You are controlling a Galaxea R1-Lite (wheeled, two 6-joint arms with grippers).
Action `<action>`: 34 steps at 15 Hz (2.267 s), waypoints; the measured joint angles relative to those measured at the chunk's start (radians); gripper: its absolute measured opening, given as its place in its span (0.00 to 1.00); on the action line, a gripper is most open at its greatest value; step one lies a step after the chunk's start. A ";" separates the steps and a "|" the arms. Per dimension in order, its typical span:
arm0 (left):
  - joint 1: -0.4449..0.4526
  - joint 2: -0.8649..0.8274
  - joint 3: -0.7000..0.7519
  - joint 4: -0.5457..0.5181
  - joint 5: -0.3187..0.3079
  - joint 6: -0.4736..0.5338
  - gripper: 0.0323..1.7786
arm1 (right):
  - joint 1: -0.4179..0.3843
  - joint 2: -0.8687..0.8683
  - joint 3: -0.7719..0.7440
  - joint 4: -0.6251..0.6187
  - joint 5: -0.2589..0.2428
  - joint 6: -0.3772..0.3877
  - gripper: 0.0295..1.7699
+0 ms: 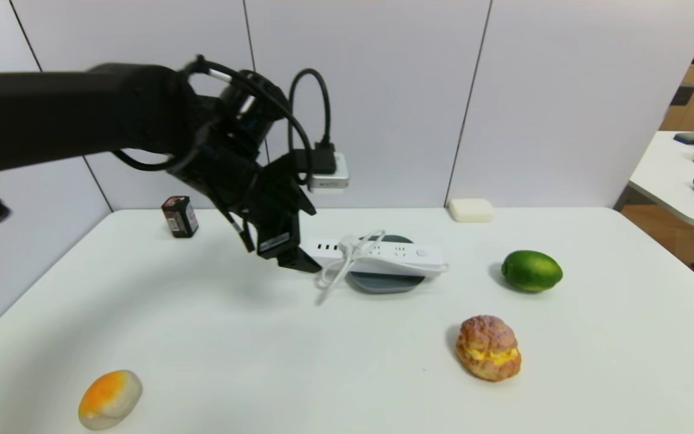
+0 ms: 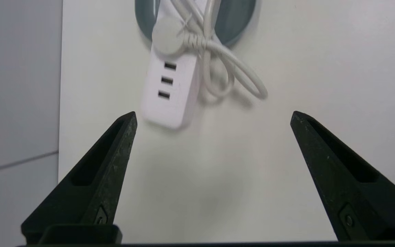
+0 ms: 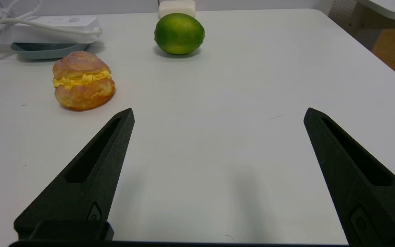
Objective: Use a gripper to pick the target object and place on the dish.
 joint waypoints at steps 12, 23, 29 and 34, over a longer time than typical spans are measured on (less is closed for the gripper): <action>0.308 -1.139 1.131 -0.470 0.045 -0.522 0.95 | 0.000 0.000 0.000 0.000 0.000 0.000 0.97; 0.489 -1.894 1.724 -0.668 0.070 -0.780 0.95 | 0.000 0.000 0.000 0.000 0.000 0.000 0.97; 0.491 -1.941 1.855 -0.782 0.225 -0.830 0.95 | 0.000 0.000 0.000 0.000 0.000 0.000 0.97; 0.491 -1.944 1.859 -0.781 0.236 -0.896 0.95 | 0.000 0.000 0.000 0.000 0.000 0.001 0.97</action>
